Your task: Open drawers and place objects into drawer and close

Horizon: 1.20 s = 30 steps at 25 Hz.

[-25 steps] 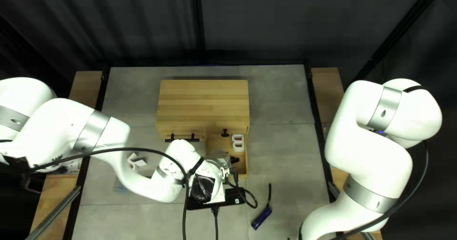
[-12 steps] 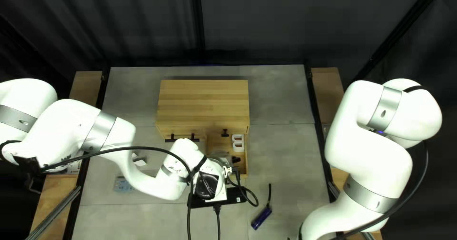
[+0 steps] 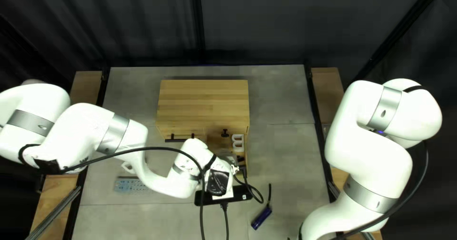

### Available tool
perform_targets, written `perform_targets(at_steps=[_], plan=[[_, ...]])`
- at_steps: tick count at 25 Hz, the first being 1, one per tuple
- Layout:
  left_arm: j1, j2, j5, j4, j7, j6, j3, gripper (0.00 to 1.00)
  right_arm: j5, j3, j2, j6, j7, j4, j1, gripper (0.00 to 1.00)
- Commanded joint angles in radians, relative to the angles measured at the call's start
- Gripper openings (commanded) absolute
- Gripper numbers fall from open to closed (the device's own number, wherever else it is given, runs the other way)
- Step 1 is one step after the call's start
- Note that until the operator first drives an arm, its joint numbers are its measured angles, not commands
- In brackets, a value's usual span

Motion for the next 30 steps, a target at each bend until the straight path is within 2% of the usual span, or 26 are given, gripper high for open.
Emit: perform_targets(at_steps=[1, 8, 22, 23, 24, 27, 28, 29, 30], plan=[[0.008, 0.009, -0.008, 0.014, 0.006, 0.012, 0.001, 0.0, 0.0, 0.0, 0.0, 0.0, 0.0, 0.0, 0.0, 1.0], [0.009, 0.026, -0.016, 0.04, 0.01, 0.031, -0.001, 0.0, 0.0, 0.0, 0.0, 0.0, 0.0, 0.0, 0.0, 1.0], [0.015, 0.024, -0.02, 0.013, 0.003, 0.016, -0.001, 0.0, 0.0, 0.0, 0.0, 0.0, 0.0, 0.0, 0.0, 1.0], [0.017, 0.022, -0.021, 0.01, 0.003, 0.014, 0.0, 0.05, 0.0, 0.0, 0.0, 0.0, 0.0, 0.0, 0.0, 1.0], [0.018, 0.021, -0.022, 0.009, 0.004, 0.014, 0.0, 1.0, 0.0, 0.0, 0.0, 0.0, 0.0, 0.0, 0.0, 1.0], [0.031, 0.02, -0.035, 0.008, 0.003, 0.007, 0.0, 1.0, 0.0, 0.0, 0.0, 0.0, 0.0, 0.0, 0.0, 1.0], [0.031, 0.018, -0.035, 0.006, -0.002, 0.006, 0.001, 0.89, 0.0, 0.0, 0.0, 0.0, 0.0, 0.0, 0.0, 1.0], [0.031, 0.017, -0.035, 0.005, -0.005, 0.005, 0.002, 0.0, 0.0, 0.0, 0.0, 0.0, 0.0, 0.0, 0.0, 1.0], [0.03, 0.014, -0.034, 0.003, -0.008, 0.005, 0.003, 0.0, 0.0, 0.0, 0.0, 0.0, 0.0, 0.0, 0.0, 1.0]])
